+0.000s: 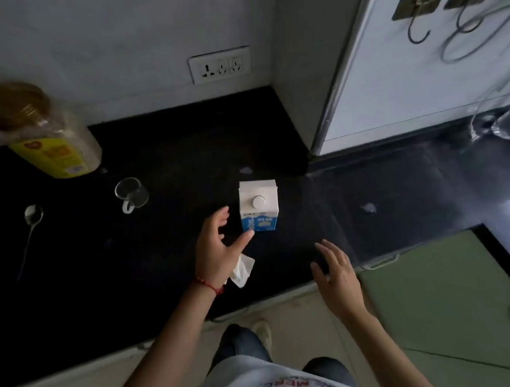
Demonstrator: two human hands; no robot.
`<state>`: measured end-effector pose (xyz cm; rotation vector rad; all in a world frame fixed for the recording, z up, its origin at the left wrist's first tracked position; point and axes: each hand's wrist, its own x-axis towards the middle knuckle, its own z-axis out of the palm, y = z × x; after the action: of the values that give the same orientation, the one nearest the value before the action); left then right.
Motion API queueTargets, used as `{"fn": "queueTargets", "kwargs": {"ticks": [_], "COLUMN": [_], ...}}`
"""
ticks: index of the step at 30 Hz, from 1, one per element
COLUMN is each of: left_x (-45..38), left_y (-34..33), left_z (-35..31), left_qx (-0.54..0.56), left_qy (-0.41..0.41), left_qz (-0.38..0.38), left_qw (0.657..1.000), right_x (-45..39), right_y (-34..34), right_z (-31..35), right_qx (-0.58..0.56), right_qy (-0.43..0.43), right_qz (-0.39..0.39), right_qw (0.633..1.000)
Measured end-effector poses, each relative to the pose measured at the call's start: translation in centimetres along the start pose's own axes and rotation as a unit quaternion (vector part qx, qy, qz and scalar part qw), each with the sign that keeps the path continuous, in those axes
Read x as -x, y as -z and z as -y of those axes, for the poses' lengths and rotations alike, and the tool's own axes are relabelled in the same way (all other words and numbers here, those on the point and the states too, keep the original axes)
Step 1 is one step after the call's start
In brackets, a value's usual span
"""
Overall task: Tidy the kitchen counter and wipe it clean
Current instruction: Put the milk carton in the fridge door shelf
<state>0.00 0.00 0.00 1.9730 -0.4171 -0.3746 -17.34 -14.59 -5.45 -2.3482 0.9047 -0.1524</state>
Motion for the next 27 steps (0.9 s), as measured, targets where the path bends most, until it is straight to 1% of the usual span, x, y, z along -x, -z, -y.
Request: {"fn": "queueTargets", "kwargs": {"ticks": [2, 4, 6, 11, 13, 15, 18, 22, 24, 27], "left_x": [-2.0, -3.6, -5.0, -7.3, -8.1, -8.5, -8.0, -5.2, -3.1, 1.1], "left_y": [-0.6, -1.1, -1.3, -1.1, -1.0, -1.1, -1.3, -0.7, 0.1, 1.0], "left_z": [-0.1, 0.0, 0.5, 0.2, 0.0, 0.0, -0.3, -1.2, -1.5, -1.8], "left_qx": [-0.001, -0.009, -0.024, -0.037, -0.049, -0.062, -0.060, 0.013, 0.065, 0.122], "left_qy": [0.023, 0.037, 0.037, 0.000, -0.014, -0.023, -0.031, 0.001, 0.018, 0.046], "left_qz": [0.021, 0.049, 0.083, 0.173, 0.193, 0.195, 0.151, 0.047, -0.013, -0.106], "left_qw": [1.000, 0.998, 0.996, 0.984, 0.980, 0.979, 0.986, 0.999, 0.998, 0.986], "right_x": [-0.9, -1.0, -1.0, -1.0, -1.0, -1.0, -1.0, -1.0, -1.0, -1.2], "right_y": [-0.8, -1.5, -1.7, -1.2, -1.1, -1.1, -1.0, -1.2, -1.1, -0.9], "right_z": [-0.5, -1.4, -2.2, -2.4, -2.2, -2.2, -2.4, -3.2, -3.4, -3.6], "right_qx": [0.061, 0.125, 0.161, 0.170, 0.162, 0.159, 0.160, 0.172, 0.178, 0.169], "right_qy": [-0.013, 0.007, 0.020, 0.021, 0.020, 0.019, 0.023, 0.050, 0.058, 0.076], "right_qz": [0.001, 0.006, 0.018, 0.028, 0.033, 0.039, 0.040, 0.027, 0.027, 0.035], "right_qw": [0.998, 0.992, 0.987, 0.985, 0.986, 0.986, 0.986, 0.983, 0.982, 0.982]}}
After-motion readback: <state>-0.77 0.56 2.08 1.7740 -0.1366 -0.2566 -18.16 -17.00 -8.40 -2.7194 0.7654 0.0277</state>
